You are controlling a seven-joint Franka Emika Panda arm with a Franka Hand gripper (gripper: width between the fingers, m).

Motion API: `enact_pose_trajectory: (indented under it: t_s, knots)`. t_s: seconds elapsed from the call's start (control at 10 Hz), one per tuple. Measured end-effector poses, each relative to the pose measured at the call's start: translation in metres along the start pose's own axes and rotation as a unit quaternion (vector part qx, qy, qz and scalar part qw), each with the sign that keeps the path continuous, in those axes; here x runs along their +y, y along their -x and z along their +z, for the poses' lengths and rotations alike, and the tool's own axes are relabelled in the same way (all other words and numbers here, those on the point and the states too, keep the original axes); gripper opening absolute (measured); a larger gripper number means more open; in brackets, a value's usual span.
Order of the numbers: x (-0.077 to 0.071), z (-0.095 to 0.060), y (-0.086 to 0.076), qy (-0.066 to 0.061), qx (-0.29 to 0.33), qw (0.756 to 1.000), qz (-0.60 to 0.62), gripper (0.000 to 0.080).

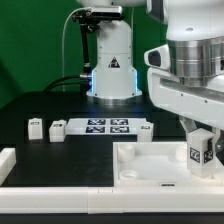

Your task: Assemble one leg

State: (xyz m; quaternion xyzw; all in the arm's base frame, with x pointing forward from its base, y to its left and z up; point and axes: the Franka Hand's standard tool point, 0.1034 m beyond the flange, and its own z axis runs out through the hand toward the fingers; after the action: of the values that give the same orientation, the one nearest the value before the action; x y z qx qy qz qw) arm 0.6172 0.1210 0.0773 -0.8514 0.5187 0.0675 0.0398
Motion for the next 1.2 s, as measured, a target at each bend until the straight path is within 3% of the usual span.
enact_pose_trajectory:
  t_s: [0.1, 0.2, 0.3, 0.4, 0.5, 0.7, 1.2]
  knots:
    - [-0.0001, 0.0001, 0.0003, 0.0, 0.0, 1.0, 0.01, 0.0294]
    - [-0.0003, 0.0002, 0.001, 0.0, 0.0, 1.0, 0.01, 0.0385]
    - [-0.0003, 0.0003, 0.0012, 0.0, 0.0, 1.0, -0.013, 0.0385]
    - [-0.0004, 0.0004, 0.0016, 0.0, -0.001, 1.0, -0.013, 0.0562]
    - [-0.0004, 0.0004, 0.0016, 0.0, 0.0, 1.0, -0.02, 0.0622]
    - [0.0002, 0.0003, -0.0001, 0.001, 0.001, 0.989, -0.145, 0.0644]
    - [-0.0005, 0.0006, 0.0023, 0.001, 0.0, 0.923, -0.386, 0.0649]
